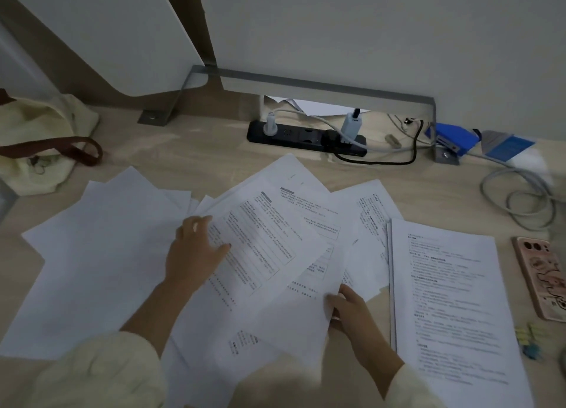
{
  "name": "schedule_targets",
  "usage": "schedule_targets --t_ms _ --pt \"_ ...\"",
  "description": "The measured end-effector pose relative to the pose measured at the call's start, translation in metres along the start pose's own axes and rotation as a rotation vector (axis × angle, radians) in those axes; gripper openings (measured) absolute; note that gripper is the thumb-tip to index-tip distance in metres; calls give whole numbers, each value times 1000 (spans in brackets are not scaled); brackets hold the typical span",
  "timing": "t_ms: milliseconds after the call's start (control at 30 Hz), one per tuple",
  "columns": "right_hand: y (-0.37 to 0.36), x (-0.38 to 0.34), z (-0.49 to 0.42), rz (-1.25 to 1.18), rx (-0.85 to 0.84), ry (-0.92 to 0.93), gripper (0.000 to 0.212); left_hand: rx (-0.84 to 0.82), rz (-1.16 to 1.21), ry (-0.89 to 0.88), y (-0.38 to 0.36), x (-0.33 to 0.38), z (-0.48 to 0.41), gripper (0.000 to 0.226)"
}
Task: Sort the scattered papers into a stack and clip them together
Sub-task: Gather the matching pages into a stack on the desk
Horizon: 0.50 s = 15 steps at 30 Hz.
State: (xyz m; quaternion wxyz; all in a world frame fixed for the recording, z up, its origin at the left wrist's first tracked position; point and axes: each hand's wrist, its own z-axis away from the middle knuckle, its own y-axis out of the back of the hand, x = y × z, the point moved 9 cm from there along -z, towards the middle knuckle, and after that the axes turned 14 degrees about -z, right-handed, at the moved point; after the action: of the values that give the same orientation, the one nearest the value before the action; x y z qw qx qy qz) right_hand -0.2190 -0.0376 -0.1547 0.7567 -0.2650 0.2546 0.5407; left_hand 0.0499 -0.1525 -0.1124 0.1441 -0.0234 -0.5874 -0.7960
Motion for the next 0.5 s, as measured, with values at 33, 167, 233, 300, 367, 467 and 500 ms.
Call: schedule_targets --t_ms 33,167,233,300,367,467,500 --pt "0 2 -1 2 9 -3 28 -49 -44 24 -3 -8 -9 76" --pt "2 7 -2 32 32 -11 29 -129 -162 39 -8 -23 -25 90" --pt "2 7 -1 45 36 -8 32 -133 -161 27 -9 -26 -28 88" --pt "2 5 -1 53 35 -7 36 -114 -130 11 -8 -27 -30 79" --pt "-2 1 1 62 20 5 36 -86 -19 5 -4 -26 -27 58" --pt "-14 -8 5 61 -61 33 35 -151 345 40 -2 -24 -17 28" --pt "-19 -11 7 63 -96 39 34 -199 497 71 -5 -26 -11 25"
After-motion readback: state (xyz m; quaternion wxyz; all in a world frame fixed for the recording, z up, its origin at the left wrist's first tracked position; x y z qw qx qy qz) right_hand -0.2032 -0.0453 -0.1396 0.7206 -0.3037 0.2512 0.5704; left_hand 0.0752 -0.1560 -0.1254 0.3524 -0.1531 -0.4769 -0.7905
